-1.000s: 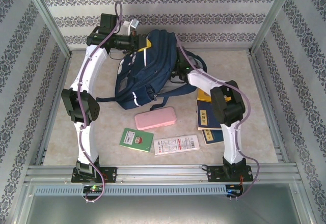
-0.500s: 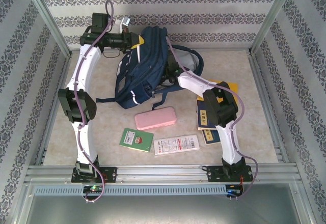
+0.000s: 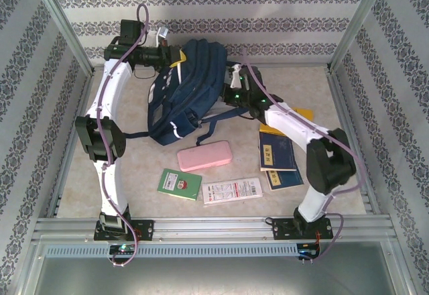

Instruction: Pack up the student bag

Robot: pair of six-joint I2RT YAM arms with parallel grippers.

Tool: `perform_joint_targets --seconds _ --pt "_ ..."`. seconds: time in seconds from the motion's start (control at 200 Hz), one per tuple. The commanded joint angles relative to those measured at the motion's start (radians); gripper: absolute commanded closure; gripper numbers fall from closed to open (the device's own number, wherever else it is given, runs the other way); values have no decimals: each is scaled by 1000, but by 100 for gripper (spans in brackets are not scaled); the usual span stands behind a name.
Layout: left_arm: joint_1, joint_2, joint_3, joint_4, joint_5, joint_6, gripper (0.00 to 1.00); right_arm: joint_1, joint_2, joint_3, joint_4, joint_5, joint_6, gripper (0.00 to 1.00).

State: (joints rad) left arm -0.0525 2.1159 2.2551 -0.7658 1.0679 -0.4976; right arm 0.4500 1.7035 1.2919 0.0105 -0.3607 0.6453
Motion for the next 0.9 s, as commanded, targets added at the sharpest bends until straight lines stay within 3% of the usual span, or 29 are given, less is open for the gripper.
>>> perform_joint_targets --seconds 0.0,0.185,0.29,0.37,0.63,0.725,0.824,0.894 --pt "28 -43 7 -5 -107 48 100 -21 -140 -64 7 104 -98 12" --pt "17 -21 1 -48 -191 63 100 -11 -266 -142 18 -6 -301 18" --pt "9 -4 21 -114 -283 107 100 -10 -331 -161 -38 60 -372 16" --pt "10 2 14 -112 -292 103 100 -16 -355 -159 -68 27 -416 16" --pt "-28 15 -32 -100 -327 83 100 148 -341 -95 -284 9 -624 17" --pt "-47 -4 -105 -54 -341 60 90 194 -322 -77 -370 -35 -690 18" --pt "-43 -45 -226 44 -346 -4 62 245 -294 -53 -476 -20 -839 18" --pt "-34 -71 -278 69 -340 -36 53 259 -268 -47 -524 -19 -965 17"
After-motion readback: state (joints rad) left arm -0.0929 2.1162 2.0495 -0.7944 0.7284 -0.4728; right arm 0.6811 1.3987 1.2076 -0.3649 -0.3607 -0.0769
